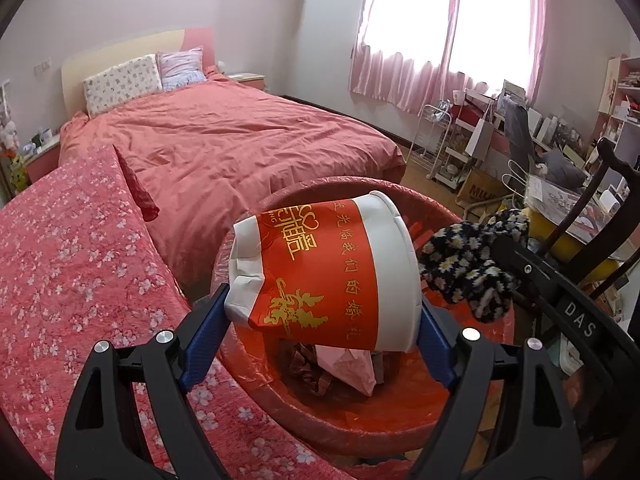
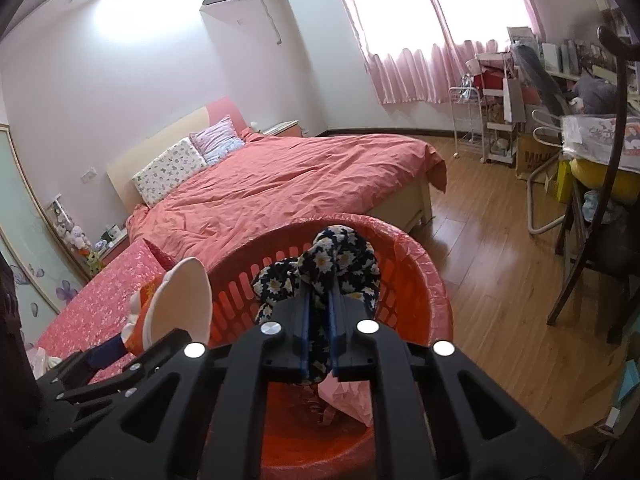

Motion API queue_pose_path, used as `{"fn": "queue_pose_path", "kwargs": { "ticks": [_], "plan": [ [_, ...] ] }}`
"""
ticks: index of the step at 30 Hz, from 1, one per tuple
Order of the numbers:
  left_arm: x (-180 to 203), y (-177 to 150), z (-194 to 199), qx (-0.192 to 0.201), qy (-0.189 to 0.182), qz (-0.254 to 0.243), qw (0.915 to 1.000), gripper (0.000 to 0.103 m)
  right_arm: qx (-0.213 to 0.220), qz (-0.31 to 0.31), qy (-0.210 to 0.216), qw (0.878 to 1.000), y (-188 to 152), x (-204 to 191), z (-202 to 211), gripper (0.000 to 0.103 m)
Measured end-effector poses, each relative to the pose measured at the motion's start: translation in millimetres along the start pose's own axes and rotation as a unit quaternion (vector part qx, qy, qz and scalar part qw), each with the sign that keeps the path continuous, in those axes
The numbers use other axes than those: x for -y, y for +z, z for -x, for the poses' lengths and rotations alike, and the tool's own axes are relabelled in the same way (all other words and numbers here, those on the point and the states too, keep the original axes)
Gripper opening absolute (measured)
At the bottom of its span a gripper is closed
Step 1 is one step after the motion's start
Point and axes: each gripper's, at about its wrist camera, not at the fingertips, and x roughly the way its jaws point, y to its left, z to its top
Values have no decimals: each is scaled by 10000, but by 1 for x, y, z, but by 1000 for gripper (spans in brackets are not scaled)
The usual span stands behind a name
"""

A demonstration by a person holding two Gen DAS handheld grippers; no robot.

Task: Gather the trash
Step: 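Carry the paper cup and black floral cloth over the orange basket and release both, then grasp the red-and-white snack wrapper with the left tool while the right tool grasps the white plastic bag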

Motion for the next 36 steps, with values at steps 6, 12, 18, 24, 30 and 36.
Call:
{"fn": "queue_pose_path", "kwargs": {
  "ticks": [6,12,18,24,30,36],
  "plan": [
    [-2,0,-5,-108,-14,103,9999,84,-144,-189,174,9996,0,7,-6,35],
    [-8,-2,2,-77,238,120,9996,85,-30,-26,-17,10000,-2,5,4,50],
    [-31,-13,29,3,662,151,9977,85,13,213,-146,9997,-5,-9,19,56],
    [-73,-35,79,125,1259,354,9913,85,-19,513,28,9987,-12,-40,35,58],
    [-123,-61,130,194,1844,794,9794,85,-119,969,325,9947,-28,-92,52,58],
    [-175,-88,182,285,2488,1194,9607,85,-221,1373,643,9882,-47,-145,68,58]
  ]
}}
